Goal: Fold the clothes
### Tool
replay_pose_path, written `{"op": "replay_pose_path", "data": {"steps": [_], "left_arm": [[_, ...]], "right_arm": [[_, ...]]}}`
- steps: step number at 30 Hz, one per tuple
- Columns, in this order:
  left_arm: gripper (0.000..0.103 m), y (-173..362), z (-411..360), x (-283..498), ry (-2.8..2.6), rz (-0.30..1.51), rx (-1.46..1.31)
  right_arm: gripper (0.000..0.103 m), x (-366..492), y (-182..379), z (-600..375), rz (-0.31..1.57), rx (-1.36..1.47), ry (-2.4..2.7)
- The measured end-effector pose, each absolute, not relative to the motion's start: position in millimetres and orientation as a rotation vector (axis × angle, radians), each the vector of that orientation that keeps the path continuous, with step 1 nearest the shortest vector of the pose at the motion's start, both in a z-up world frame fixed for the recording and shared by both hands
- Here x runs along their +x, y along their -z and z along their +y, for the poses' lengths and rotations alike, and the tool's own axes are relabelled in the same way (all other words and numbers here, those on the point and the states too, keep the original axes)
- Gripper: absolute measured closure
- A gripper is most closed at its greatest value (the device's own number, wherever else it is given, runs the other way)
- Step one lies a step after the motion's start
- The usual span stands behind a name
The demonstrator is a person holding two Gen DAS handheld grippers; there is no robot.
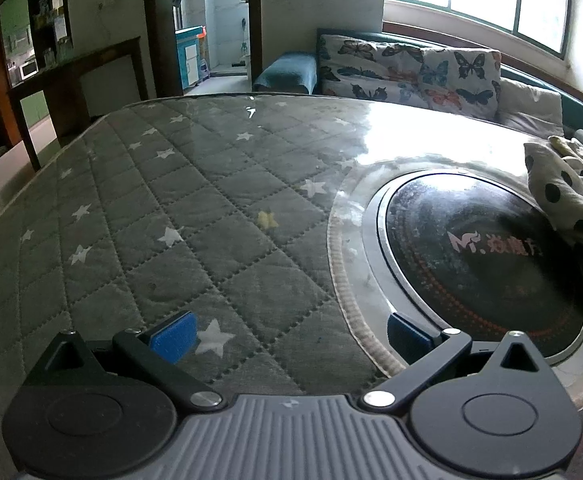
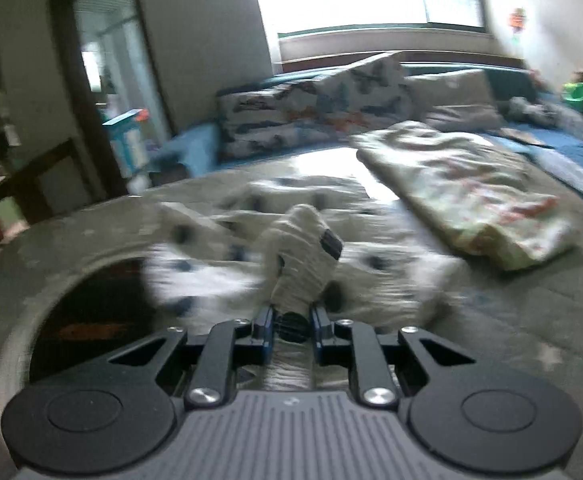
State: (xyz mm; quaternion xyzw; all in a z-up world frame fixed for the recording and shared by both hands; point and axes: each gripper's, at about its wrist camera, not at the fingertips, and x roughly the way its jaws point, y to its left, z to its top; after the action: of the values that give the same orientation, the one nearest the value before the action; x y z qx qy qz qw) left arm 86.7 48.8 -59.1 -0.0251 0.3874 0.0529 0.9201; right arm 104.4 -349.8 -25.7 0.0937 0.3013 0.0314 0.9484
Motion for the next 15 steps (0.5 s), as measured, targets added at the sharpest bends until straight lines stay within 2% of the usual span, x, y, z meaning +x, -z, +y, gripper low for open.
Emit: {"op": "replay_pose_path", "data": {"steps": [15], "left_arm": [[0.000,41.1,65.2,64.9,-0.079,0.766,-0.071]], "right_arm": [[0.086,39.9,20.4,-152.1,0.638,-0.165,-0.674]]}}
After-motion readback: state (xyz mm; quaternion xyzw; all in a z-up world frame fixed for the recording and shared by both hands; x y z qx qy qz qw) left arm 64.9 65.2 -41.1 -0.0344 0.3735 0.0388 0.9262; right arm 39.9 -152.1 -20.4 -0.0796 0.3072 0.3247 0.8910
